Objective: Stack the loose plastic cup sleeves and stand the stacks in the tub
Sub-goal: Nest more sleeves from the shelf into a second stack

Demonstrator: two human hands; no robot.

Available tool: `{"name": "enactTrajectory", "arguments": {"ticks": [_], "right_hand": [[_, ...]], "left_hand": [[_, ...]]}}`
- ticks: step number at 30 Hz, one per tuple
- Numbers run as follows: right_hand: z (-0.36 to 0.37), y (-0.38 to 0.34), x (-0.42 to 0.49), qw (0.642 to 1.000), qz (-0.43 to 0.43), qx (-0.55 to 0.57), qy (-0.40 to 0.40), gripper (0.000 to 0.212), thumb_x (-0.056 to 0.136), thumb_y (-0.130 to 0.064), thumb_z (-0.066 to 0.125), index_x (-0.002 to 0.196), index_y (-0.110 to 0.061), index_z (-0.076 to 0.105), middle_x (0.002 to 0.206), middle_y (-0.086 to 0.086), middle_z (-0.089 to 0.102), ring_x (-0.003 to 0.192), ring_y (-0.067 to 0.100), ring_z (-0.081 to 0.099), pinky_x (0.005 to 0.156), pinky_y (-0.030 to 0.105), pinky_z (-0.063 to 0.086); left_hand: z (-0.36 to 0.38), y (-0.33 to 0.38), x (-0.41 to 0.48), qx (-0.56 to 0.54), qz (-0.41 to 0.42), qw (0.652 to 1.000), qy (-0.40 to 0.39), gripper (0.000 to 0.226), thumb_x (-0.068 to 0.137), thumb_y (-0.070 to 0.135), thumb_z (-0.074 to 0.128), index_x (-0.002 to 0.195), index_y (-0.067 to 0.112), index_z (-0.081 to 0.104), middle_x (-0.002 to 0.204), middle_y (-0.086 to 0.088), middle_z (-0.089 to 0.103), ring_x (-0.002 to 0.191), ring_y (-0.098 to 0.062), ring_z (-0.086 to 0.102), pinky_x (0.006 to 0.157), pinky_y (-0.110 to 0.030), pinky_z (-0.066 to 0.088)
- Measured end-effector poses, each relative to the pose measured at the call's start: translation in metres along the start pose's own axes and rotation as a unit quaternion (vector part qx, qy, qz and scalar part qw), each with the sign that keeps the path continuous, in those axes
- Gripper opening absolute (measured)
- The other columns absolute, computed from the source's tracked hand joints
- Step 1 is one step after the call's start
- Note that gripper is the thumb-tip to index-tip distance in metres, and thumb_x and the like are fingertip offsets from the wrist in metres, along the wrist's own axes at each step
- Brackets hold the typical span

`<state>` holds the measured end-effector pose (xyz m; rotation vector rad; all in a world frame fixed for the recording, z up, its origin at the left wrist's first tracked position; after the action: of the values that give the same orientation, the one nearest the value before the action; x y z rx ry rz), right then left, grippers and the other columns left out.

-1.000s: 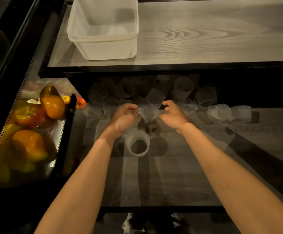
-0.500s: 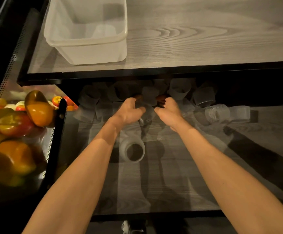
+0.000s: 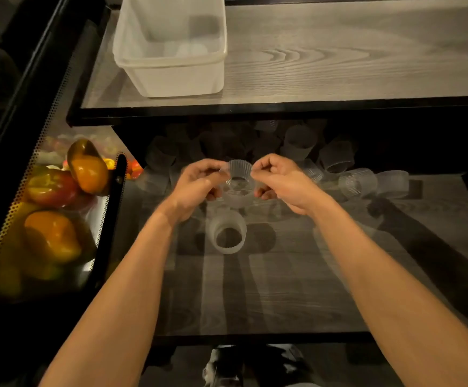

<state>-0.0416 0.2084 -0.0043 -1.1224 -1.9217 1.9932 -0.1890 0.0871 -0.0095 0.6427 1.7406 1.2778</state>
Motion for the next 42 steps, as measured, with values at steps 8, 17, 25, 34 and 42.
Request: {"name": "enactTrajectory", "arguments": {"ticks": [8, 17, 25, 34, 42], "right_hand": [[0.03, -0.001, -0.04, 0.99, 0.035, 0.011, -0.138, 0.015, 0.093, -0.002, 0.062, 0.1, -0.01, 0.052, 0.073, 0.01, 0.063, 0.07, 0.023, 0.065, 0.058, 0.025, 0.05], [0.044, 0.021, -0.044, 0.987, 0.025, -0.098, -0.126, 0.021, 0.086, 0.005, 0.065, 0.092, -0.01, 0.052, 0.088, 0.012, 0.063, 0.073, 0.021, 0.071, 0.06, 0.025, 0.054], [0.025, 0.03, -0.037, 0.978, 0.048, -0.167, -0.119, 0.035, 0.084, -0.028, 0.08, 0.105, -0.008, 0.061, 0.085, 0.005, 0.066, 0.069, 0.012, 0.065, 0.057, 0.022, 0.051], [-0.014, 0.049, 0.008, 0.966, 0.047, -0.25, 0.047, 0.026, 0.098, -0.025, 0.059, 0.123, -0.024, 0.055, 0.131, -0.004, 0.051, 0.088, 0.014, 0.068, 0.06, 0.019, 0.052], [-0.013, 0.06, 0.046, 0.948, 0.07, -0.311, 0.002, 0.082, 0.089, -0.003, 0.057, 0.159, -0.026, 0.021, 0.164, 0.001, 0.023, 0.134, 0.03, 0.051, 0.102, 0.044, 0.052]], "left_hand": [[-0.014, -0.019, -0.041, -0.033, -0.048, 0.995, -0.077, 0.018, 0.086, 0.027, 0.076, 0.104, 0.025, 0.074, 0.1, -0.007, 0.066, 0.085, -0.026, 0.059, 0.074, -0.035, 0.047], [-0.02, -0.032, -0.058, 0.064, -0.039, 0.995, -0.069, 0.028, 0.093, 0.012, 0.069, 0.118, 0.024, 0.072, 0.105, -0.007, 0.07, 0.08, -0.017, 0.059, 0.064, -0.026, 0.049], [-0.012, -0.034, -0.041, 0.08, -0.056, 0.991, -0.089, 0.032, 0.083, 0.019, 0.08, 0.113, 0.028, 0.073, 0.113, -0.004, 0.069, 0.103, -0.016, 0.065, 0.079, -0.025, 0.05], [0.01, -0.038, 0.003, 0.037, -0.134, 0.989, -0.047, 0.027, 0.102, 0.036, 0.057, 0.122, 0.02, 0.065, 0.121, 0.004, 0.068, 0.112, -0.009, 0.064, 0.097, -0.032, 0.048], [0.032, -0.056, 0.033, 0.023, -0.207, 0.972, -0.108, 0.049, 0.103, 0.039, 0.053, 0.148, 0.018, 0.049, 0.148, 0.002, 0.055, 0.132, -0.014, 0.053, 0.118, -0.044, 0.032]]}}
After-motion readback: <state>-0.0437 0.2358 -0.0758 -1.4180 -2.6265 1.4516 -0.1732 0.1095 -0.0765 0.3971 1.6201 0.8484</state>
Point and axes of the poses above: each hand's wrist, its own x-axis towards the middle knuckle, its own z-axis out of the palm, y = z × x, the point moved 6 cm from there along x, towards the middle knuckle
